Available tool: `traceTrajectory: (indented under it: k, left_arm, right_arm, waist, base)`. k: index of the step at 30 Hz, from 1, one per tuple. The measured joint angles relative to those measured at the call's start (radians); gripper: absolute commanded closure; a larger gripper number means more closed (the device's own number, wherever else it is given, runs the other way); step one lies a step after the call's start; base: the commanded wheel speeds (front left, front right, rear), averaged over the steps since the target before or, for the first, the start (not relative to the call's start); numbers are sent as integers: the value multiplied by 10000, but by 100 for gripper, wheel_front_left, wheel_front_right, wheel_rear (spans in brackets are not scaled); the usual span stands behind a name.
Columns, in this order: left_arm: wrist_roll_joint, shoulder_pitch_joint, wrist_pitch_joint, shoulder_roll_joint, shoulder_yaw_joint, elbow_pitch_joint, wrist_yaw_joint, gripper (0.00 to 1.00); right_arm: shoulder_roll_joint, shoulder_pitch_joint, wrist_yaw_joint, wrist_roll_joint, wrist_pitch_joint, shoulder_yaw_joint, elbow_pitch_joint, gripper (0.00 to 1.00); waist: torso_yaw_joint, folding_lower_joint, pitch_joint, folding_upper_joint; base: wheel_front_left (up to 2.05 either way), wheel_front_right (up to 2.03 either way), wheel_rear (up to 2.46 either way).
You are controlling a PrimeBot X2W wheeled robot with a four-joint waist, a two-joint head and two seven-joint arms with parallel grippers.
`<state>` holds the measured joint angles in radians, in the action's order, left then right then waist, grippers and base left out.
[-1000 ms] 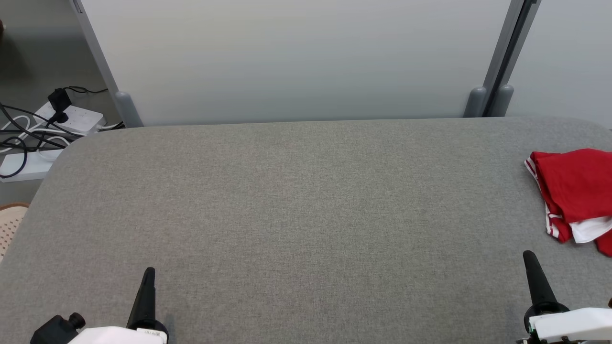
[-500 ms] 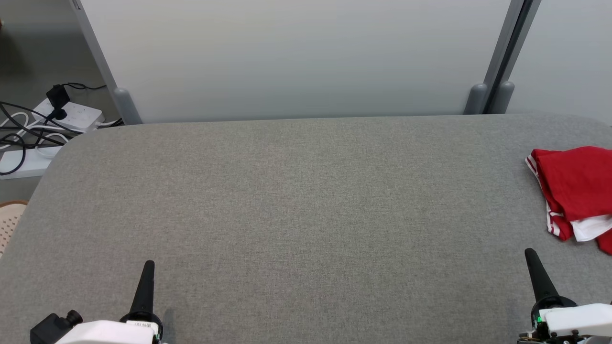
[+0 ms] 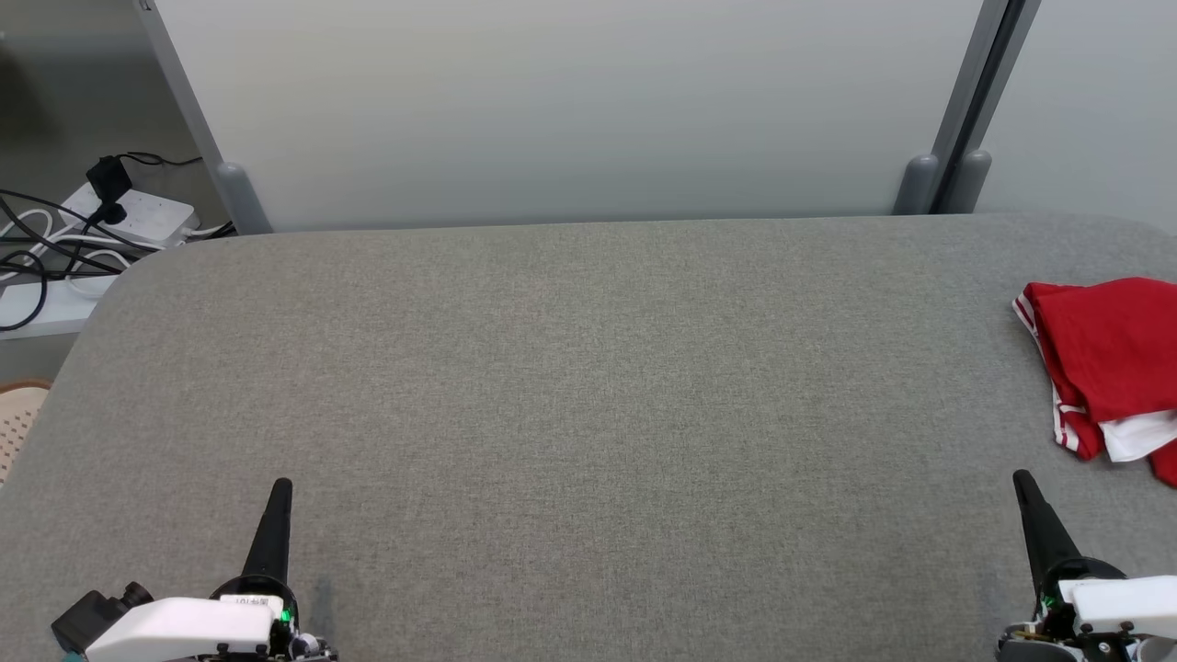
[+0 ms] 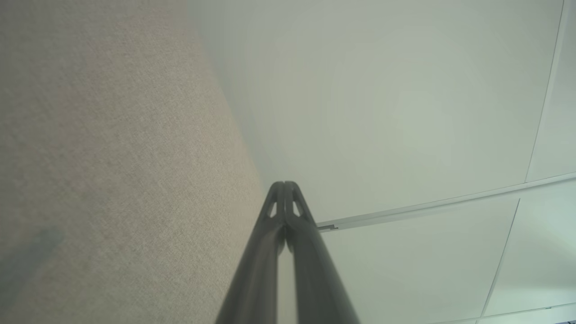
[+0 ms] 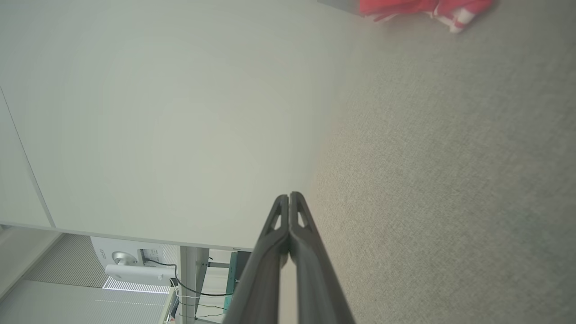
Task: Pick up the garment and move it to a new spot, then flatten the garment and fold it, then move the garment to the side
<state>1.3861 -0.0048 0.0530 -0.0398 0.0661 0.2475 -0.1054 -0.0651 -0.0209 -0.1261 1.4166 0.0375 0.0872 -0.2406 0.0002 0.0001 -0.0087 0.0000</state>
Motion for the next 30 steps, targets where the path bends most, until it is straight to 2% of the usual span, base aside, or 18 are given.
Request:
traceTrajectory:
  k: [20,30]
  left_arm:
    - [2180,-501,539,2,140,198,-171,100]
    - [2182,-501,539,2,144,199,-171,100]
  right_arm:
    - [102,-373,0,1965,520,313,-299,100]
    - [155,-419,0,1994,522,324,-305,100]
  waist:
    - [-2,0,119,0]
    - [-2,0,119,0]
  base:
    - [0,0,0]
    - [0,0,0]
